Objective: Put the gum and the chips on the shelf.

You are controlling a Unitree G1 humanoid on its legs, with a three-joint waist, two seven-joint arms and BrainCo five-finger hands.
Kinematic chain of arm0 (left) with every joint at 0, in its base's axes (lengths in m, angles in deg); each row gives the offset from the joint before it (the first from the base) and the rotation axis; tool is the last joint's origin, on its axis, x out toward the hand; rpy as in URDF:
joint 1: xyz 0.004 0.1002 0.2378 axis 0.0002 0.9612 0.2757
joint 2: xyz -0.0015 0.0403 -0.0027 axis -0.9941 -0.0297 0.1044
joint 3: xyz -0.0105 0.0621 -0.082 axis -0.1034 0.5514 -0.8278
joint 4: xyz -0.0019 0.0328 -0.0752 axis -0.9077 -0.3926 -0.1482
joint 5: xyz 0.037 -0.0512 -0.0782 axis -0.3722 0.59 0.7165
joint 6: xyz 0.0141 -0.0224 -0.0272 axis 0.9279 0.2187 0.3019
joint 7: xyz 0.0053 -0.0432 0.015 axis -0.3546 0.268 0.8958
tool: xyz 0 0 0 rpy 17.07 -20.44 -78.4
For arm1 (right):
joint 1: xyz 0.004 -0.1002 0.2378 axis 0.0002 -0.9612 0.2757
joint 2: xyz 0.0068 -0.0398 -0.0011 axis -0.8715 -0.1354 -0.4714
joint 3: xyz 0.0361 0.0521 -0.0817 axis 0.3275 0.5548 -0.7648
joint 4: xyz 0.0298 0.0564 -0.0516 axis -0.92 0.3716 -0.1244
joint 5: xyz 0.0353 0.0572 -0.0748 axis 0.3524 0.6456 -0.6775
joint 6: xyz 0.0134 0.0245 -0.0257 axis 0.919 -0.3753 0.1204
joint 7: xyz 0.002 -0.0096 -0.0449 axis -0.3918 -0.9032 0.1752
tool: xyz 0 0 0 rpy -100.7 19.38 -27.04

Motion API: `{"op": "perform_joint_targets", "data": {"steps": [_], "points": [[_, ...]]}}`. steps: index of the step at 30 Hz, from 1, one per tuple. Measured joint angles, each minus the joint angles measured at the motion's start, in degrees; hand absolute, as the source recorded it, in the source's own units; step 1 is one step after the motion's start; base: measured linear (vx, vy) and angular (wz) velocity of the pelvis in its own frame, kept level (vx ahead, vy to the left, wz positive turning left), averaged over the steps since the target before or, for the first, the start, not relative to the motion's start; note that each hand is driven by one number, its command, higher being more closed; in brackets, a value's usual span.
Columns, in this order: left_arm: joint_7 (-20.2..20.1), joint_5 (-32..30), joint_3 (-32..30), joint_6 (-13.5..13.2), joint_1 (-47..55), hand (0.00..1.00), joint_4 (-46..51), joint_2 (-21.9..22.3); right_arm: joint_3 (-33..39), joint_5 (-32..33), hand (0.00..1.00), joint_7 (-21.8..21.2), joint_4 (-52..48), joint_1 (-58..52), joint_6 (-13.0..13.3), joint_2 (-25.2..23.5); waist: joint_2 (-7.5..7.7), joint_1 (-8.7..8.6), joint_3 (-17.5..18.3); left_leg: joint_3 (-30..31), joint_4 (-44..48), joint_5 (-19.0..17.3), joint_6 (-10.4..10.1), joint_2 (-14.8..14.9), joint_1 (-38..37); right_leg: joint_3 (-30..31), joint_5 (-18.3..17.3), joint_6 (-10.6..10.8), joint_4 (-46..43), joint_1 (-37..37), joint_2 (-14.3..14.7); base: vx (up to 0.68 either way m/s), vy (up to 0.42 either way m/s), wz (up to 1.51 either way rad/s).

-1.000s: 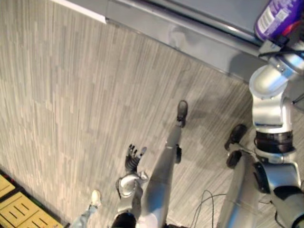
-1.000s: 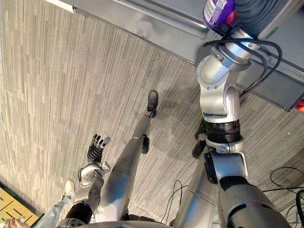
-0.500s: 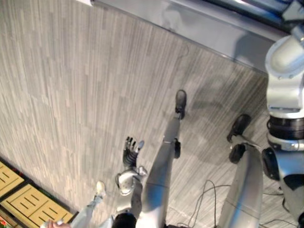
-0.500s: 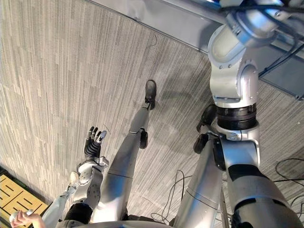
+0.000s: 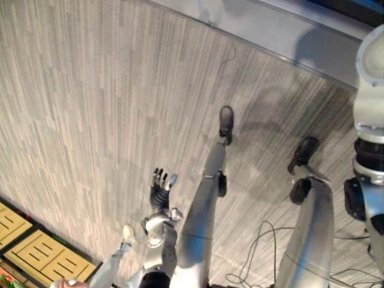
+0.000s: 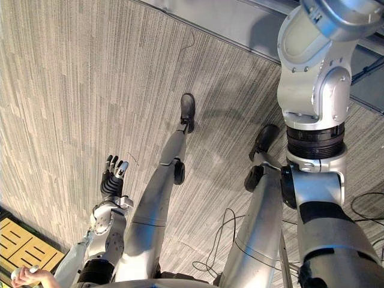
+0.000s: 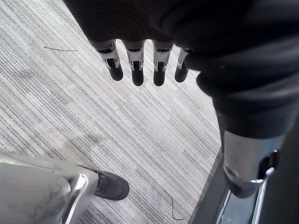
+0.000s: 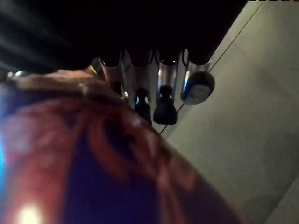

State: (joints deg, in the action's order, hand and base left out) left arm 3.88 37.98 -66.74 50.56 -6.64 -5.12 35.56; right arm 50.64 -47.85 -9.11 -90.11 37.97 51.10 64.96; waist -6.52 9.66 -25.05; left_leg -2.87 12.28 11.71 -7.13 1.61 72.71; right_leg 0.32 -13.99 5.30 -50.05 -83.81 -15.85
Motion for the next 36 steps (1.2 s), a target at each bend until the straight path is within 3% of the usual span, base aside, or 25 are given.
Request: {"op": "perform_joint_targets", "data": {"steps": [9, 10, 16, 24, 31, 36], "points": [[-0.18, 0.02, -0.57, 0.02, 0.21, 0.00, 0.14, -0.06, -1.77, -3.80, 1.00, -2.21, 1.15, -0.24, -0.80, 0.12, 1.14, -0.35, 0.57, 0.01, 2.17, -0.86, -0.05, 0.93, 1.07, -0.26, 0.06, 0.02, 0.29, 0.06, 0.78, -0.06, -0.021, -0.05], [-0.19, 0.03, -0.85, 0.05, 0.21, 0.00, 0.11, -0.04, -1.86, -3.81, 0.00, -2.24, 1.47, -0.39, -0.79, 0.12, 1.43, -0.38, 0.71, 0.04, 2.25, -0.90, -0.07, 1.12, 1.16, -0.34, 0.12, 0.12, 0.52, 0.09, 0.98, -0.05, -0.019, -0.08], [-0.15, 0.08, -2.29, 0.06, 0.26, 0.00, -0.63, -0.06, -2.25, -3.82, 0.00, -3.03, 2.31, -1.15, -0.79, -0.16, 1.69, -0.91, 0.84, 0.05, 3.30, -1.43, 0.04, 2.00, 1.20, -0.61, 0.64, 0.35, 1.91, 1.18, 1.95, -0.05, -0.018, -0.11], [-0.10, 0.14, -2.44, 0.07, 0.48, 0.00, -2.80, -0.32, -2.48, -3.74, 0.00, -3.36, 4.31, -2.42, -0.81, -0.46, 3.37, -1.49, 1.70, -0.08, 5.27, -2.41, 0.28, 3.34, 1.18, -0.75, 1.02, 0.21, 2.89, 2.30, 3.19, -0.04, -0.024, -0.12], [-0.08, 0.14, -2.49, 0.07, 0.46, 0.00, -2.95, -0.43, -1.97, -3.66, 0.00, -3.24, 6.26, -4.86, -1.11, -2.79, 3.38, -1.43, 1.71, 0.42, 7.82, -3.37, -0.03, 5.02, 0.44, -1.58, 1.32, -0.14, 3.53, 4.66, 4.62, -0.04, -0.031, -0.14], [0.24, 0.10, -2.85, 0.09, -0.02, 0.00, -5.89, -0.68, -0.73, -1.72, 0.00, -3.23, 9.01, -11.55, -1.60, -7.41, 3.48, -1.44, 1.76, 0.53, 7.85, -3.77, -0.18, 6.51, -3.97, -2.19, 1.80, -0.26, 5.38, 9.67, 6.05, -0.02, -0.037, -0.21]]}}
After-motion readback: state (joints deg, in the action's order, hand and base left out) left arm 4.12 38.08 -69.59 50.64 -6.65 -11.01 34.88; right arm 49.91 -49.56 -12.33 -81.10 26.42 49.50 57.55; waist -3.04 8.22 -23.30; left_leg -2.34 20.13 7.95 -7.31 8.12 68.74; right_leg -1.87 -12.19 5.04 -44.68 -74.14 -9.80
